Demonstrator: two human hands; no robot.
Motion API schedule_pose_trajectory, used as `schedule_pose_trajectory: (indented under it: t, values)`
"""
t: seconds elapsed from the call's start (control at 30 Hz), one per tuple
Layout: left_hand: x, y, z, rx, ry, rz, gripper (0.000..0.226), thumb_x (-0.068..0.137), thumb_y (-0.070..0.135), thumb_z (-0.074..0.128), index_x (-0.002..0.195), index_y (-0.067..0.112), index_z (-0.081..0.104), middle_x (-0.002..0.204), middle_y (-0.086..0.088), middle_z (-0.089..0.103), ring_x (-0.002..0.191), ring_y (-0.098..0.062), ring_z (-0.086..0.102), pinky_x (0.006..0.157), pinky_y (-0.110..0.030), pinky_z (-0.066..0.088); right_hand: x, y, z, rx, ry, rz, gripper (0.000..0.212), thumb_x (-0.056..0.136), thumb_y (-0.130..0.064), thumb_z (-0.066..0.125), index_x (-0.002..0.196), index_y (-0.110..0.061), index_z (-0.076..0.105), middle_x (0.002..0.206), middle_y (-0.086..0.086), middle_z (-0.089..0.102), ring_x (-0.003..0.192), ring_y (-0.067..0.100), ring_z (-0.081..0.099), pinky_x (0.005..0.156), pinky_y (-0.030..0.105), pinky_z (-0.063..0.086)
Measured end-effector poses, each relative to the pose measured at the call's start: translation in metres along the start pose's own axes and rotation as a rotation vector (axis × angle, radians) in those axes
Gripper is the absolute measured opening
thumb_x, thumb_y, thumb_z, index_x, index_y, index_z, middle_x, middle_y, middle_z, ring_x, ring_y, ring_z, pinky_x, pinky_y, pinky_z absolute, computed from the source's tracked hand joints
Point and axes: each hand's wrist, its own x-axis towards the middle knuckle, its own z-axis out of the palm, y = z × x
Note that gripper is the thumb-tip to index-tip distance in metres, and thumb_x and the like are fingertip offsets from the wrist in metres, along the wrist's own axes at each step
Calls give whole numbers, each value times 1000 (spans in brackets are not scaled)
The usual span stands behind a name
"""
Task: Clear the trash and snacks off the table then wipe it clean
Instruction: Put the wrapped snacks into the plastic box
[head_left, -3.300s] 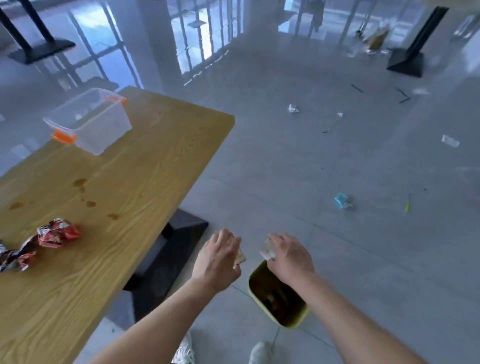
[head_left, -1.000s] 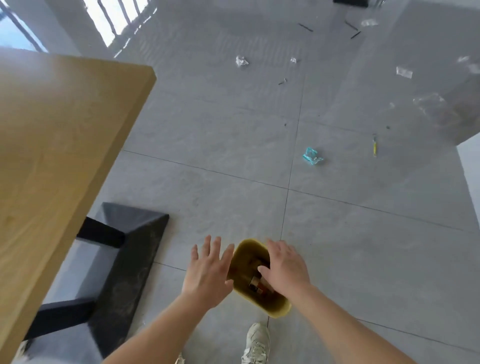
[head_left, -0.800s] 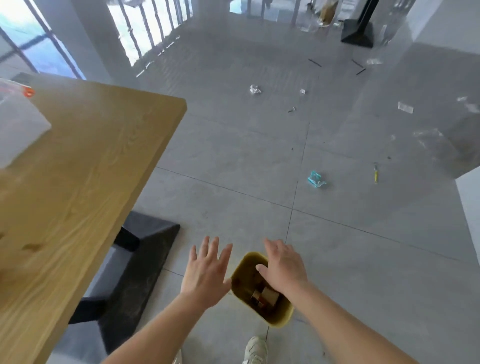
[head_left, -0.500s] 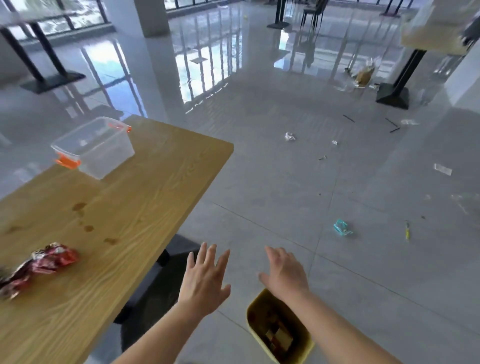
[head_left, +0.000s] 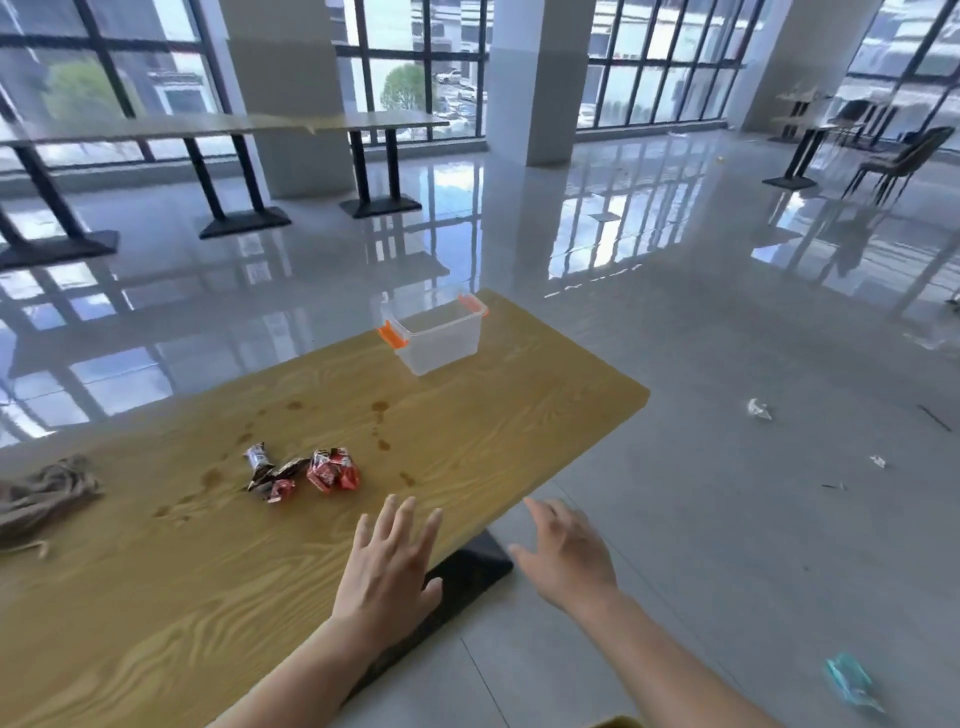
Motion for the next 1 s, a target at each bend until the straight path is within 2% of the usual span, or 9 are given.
schedule_pose_trajectory:
  t: [0.1, 0.2, 0.3, 0.4, 0.57, 0.67, 0.77, 0.93, 1.0]
  values:
    - [-6, -38, -11, -11, 9, -80, 84, 80, 51, 60, 153, 26, 25, 157, -14, 28, 148, -36, 16, 116, -58, 22, 23, -37, -1, 13, -15, -65, 60, 94, -47, 59, 144, -21, 41, 138, 3, 52, 123, 25, 49, 97, 35, 45]
    - [-12, -76, -21, -29, 33, -152, 85, 74, 49, 67, 149, 24, 36, 153, -16, 37, 145, -37, 26, 113, -59, 29, 45, -74, 2, 10, -26, -115, 62, 95, -47, 58, 149, -24, 38, 143, 2, 48, 129, 24, 46, 103, 35, 43]
    - [-15, -114, -26, -38, 68, -206, 85, 69, 47, 74, 144, 22, 45, 146, -17, 47, 139, -40, 36, 109, -58, 36, 68, -109, 7, 4, -39, -160, 61, 95, -46, 59, 148, -24, 38, 144, 2, 48, 130, 23, 45, 104, 35, 44]
    - [-12, -150, -28, -46, 86, -249, 86, 68, 48, 75, 144, 22, 46, 145, -17, 47, 138, -40, 39, 107, -57, 37, 93, -139, 15, 4, -33, -180, 60, 94, -46, 60, 147, -26, 40, 143, 0, 49, 129, 21, 47, 101, 34, 46]
    - [3, -195, -32, -30, 91, -260, 83, 72, 48, 71, 146, 22, 42, 146, -18, 45, 138, -40, 37, 106, -58, 37, 132, -170, 21, 15, -18, -161, 60, 93, -46, 62, 146, -25, 42, 143, -1, 50, 128, 22, 48, 99, 36, 48]
    - [20, -209, -34, -24, 75, -245, 82, 76, 48, 66, 148, 23, 36, 150, -17, 39, 143, -39, 29, 110, -57, 32, 153, -178, 20, 11, -19, -136, 60, 93, -45, 62, 145, -24, 43, 142, 1, 51, 128, 24, 47, 99, 38, 48]
    - [44, -215, -34, -19, 68, -224, 81, 82, 52, 60, 151, 25, 28, 155, -15, 31, 146, -36, 20, 114, -56, 25, 173, -177, 16, 9, -16, -112, 61, 93, -45, 62, 146, -24, 42, 142, 1, 51, 129, 25, 46, 100, 39, 46]
    - [95, -206, -38, -37, 98, -188, 77, 85, 47, 59, 151, 22, 29, 154, -18, 31, 146, -38, 20, 114, -57, 25, 214, -161, 9, 3, 8, -94, 61, 92, -45, 64, 146, -23, 44, 142, 2, 53, 129, 25, 47, 100, 37, 45]
    - [123, -200, -37, -37, 100, -179, 77, 87, 46, 57, 152, 23, 24, 156, -17, 27, 147, -36, 16, 115, -56, 23, 236, -148, 7, 8, 5, -83, 61, 92, -45, 64, 145, -24, 44, 142, 2, 52, 129, 25, 46, 99, 37, 45]
